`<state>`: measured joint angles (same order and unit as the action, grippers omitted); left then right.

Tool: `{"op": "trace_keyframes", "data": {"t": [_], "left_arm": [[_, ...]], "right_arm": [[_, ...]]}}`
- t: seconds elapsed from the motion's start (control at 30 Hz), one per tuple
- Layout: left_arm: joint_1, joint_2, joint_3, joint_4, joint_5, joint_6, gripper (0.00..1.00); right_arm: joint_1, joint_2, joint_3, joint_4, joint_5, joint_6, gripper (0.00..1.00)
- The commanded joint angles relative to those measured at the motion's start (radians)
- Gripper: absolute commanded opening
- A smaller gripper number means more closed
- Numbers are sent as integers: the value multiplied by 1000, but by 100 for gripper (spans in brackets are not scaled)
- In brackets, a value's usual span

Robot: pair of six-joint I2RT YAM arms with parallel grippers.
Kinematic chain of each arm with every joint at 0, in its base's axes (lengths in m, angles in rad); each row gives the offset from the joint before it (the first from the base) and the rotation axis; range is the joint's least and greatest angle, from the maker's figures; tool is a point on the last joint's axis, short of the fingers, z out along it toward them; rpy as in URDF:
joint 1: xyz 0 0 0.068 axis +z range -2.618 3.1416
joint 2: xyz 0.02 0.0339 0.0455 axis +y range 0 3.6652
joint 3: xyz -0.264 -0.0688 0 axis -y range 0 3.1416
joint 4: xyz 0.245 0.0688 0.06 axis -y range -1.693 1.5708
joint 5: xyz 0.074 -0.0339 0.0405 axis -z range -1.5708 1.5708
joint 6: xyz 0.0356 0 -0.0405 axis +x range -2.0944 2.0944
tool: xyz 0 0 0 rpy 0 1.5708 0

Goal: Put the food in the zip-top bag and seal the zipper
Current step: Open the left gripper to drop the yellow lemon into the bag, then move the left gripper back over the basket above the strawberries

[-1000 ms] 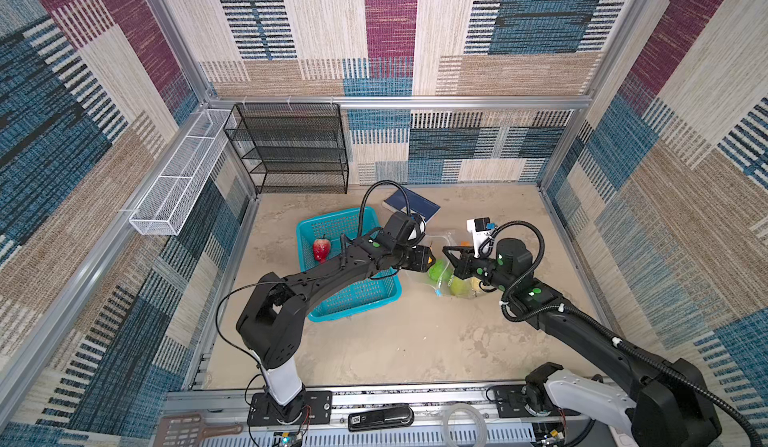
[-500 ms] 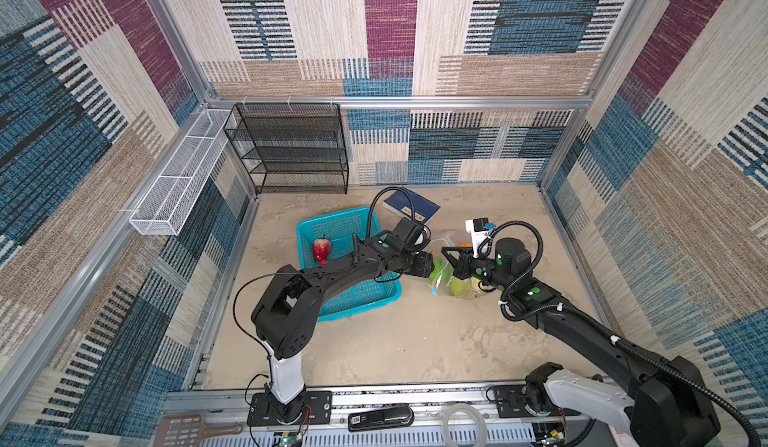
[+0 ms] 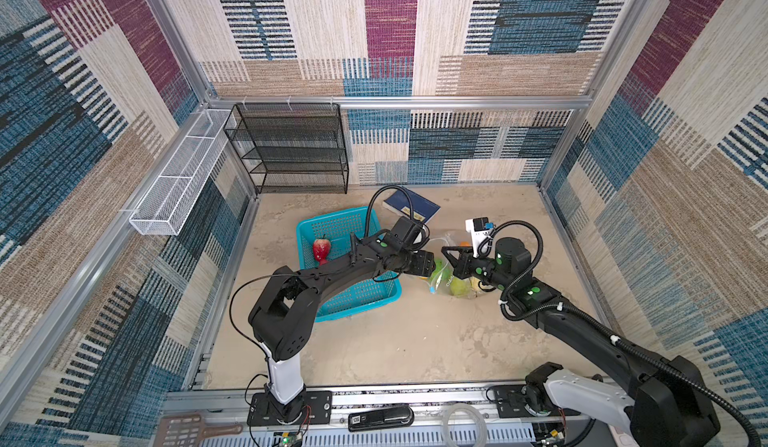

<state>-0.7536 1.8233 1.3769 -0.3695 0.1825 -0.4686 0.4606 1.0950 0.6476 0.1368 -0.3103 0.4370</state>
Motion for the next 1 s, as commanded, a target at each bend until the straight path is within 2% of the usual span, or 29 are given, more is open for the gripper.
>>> {"op": "trace_keyframes", "data": {"t": [0.0,0.27,0.5,0.67,0.77,0.83,0.9,0.97], "left_arm": [[0,-26,-6,9,-6,-7,75],[5,-150,-62,34,-26,-13,76],[39,-359,-218,71,-179,-29,77],[116,-473,-331,55,-259,-64,79],[182,-534,-408,62,-245,-116,79],[213,-562,-455,96,-198,-142,79],[227,-582,-489,136,-148,-145,79],[229,-588,-493,129,-152,-127,79]], "right_arm": [[0,-1,12,8,10,-4,0],[1,-3,17,-9,39,-3,0],[0,-18,2,-9,73,15,0],[1,-22,-3,-3,75,27,0],[0,-20,-4,0,75,31,0],[1,-15,-3,3,71,33,0],[1,-7,-2,6,67,35,0],[0,-3,1,6,65,38,0]]}}
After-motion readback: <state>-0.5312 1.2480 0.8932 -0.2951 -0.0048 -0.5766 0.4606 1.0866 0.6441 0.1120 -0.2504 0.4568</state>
